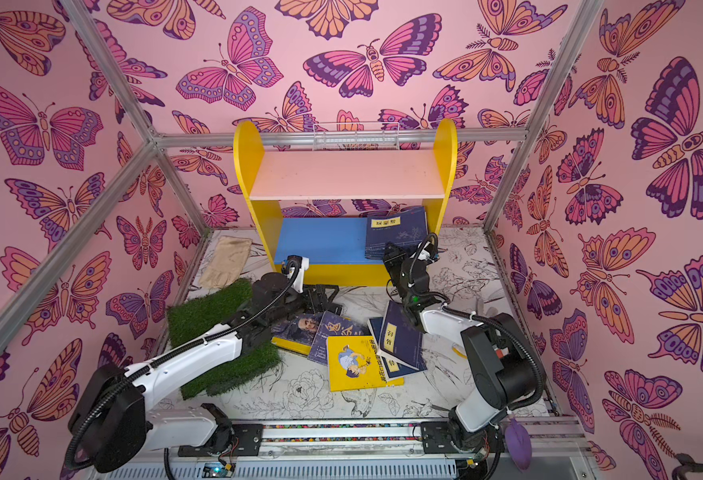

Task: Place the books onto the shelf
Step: 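Open the right gripper and draw it back from the shelf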

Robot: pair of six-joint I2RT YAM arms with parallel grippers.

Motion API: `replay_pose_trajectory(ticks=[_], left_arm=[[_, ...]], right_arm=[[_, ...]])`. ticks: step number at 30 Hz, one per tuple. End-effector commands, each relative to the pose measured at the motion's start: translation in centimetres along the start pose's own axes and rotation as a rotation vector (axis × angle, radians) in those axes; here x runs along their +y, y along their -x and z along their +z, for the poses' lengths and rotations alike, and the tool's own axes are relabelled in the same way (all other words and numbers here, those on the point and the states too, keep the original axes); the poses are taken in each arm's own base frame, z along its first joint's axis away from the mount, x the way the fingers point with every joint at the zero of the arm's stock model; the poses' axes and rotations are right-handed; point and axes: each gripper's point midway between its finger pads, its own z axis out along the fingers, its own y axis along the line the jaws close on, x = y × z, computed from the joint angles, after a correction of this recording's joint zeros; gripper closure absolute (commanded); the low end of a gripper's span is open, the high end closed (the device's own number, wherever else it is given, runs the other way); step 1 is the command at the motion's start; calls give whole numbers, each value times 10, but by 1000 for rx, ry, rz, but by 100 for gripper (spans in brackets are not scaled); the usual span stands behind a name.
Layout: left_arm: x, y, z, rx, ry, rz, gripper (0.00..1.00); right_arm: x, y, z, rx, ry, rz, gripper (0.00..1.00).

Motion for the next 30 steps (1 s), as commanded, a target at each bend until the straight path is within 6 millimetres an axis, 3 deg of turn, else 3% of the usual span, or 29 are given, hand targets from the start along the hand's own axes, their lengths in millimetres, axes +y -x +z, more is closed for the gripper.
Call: replay_pose_trajectory(ticks=[1,5,8,13,14,16,23,30], left_arm=[[9,-5,-4,14,24,13,18],[10,-7,-3,17,27,1,18],[10,-9,-3,21,26,-6,18],[10,-8,-3,19,26,-18,18],[10,-8,-3,18,27,-20,18],[9,-7,-3,18,24,-24,18],[8,-5,-2,17,21,-38,18],[8,-5,1,18,20,-52,18]], right_arm=[[9,0,9,-2,-6,43,84],[3,-9,12,49,-52,54,62],[-1,-11,9,72,-92,41,55],[-17,-12,2,89,-191,9,50],[-8,-8,-2,86,-183,6,50],[-11,-8,-3,98,-203,-8,46],[-22,-18,9,240,-243,-9,41],[-19,-25,13,346,-309,-81,41]])
